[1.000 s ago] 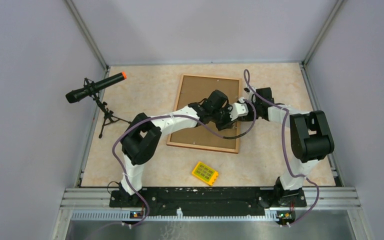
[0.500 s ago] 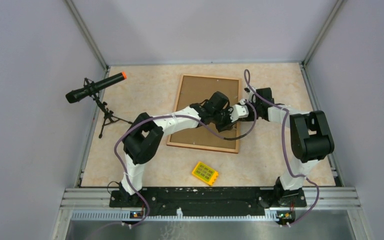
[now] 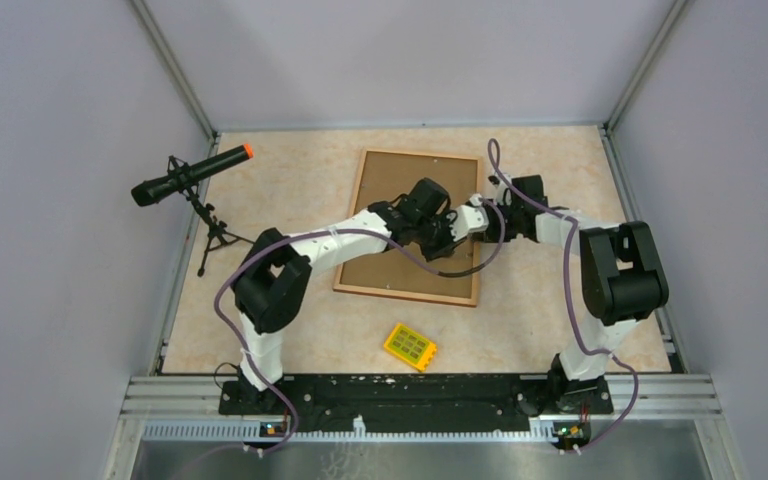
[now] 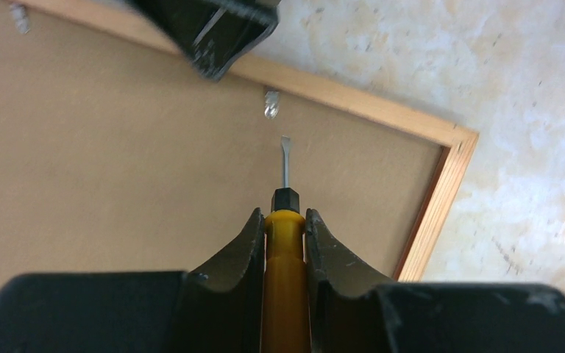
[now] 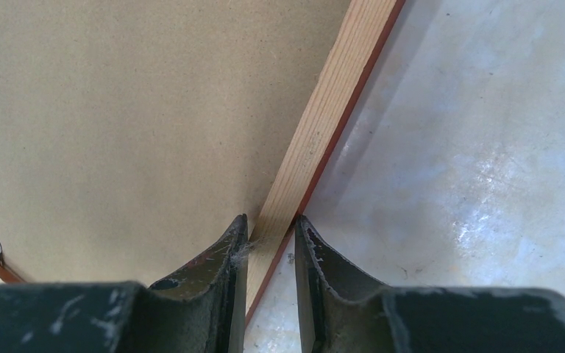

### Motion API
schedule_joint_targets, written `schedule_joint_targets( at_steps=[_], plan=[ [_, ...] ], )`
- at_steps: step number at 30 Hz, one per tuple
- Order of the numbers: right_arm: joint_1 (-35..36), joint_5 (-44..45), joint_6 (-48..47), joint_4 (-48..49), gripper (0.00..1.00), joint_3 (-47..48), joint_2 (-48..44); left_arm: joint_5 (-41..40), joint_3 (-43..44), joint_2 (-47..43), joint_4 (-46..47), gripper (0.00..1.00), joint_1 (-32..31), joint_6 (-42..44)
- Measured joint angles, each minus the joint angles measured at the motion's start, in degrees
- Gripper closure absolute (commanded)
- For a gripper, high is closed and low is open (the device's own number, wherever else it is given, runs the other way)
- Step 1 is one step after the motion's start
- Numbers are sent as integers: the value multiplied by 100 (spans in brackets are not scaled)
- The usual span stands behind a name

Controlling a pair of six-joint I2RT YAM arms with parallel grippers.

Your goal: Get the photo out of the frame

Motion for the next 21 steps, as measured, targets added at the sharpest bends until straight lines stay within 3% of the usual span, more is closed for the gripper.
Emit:
schedule_joint_targets(
  at_steps=[13,21],
  plan=[
    [33,232,-356,-444,89,267,31,-568,-826,-1558,-1351,100,1003,841],
    [33,131,-551,-457,92,275,52,50,-431,-970,-1272,100,638,691]
  ],
)
